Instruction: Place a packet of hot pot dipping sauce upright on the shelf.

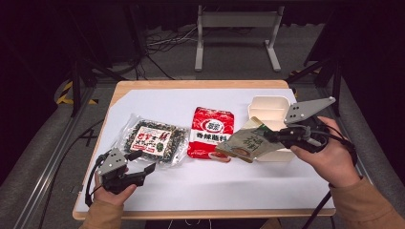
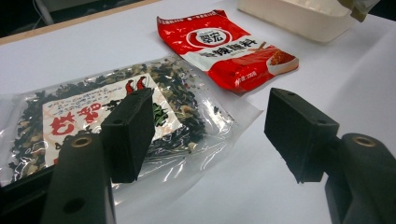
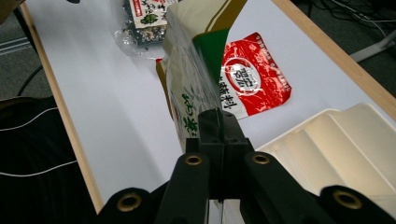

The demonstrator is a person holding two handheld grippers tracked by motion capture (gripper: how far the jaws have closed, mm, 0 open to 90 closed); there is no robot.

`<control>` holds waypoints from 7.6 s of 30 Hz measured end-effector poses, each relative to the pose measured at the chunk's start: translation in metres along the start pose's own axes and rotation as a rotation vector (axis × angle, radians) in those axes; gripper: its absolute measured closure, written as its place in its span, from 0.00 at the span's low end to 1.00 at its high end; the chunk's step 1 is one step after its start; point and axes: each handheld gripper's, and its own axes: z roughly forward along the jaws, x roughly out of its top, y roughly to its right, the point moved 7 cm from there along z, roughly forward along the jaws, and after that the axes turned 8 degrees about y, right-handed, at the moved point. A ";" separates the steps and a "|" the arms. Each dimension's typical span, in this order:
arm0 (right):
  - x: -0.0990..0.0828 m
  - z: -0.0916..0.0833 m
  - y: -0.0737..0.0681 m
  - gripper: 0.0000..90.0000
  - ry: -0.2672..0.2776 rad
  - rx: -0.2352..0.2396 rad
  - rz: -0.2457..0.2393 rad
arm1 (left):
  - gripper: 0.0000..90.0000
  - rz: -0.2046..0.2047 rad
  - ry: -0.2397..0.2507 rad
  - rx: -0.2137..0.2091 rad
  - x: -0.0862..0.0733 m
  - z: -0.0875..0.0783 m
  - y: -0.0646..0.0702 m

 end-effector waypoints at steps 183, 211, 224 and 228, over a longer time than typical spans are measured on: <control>-0.019 0.027 0.111 0.40 0.346 -0.225 0.115 | 0.34 -0.041 -0.064 0.004 0.019 0.035 -0.019; -0.067 0.024 0.063 0.47 0.383 -0.125 0.162 | 0.34 -0.064 -0.143 -0.075 0.076 0.121 -0.029; -0.080 0.018 0.054 0.50 0.363 -0.121 0.157 | 0.34 -0.085 -0.228 -0.061 0.083 0.168 -0.040; -0.083 0.016 0.052 0.50 0.360 -0.126 0.159 | 0.29 -0.119 -0.270 -0.054 0.084 0.184 -0.048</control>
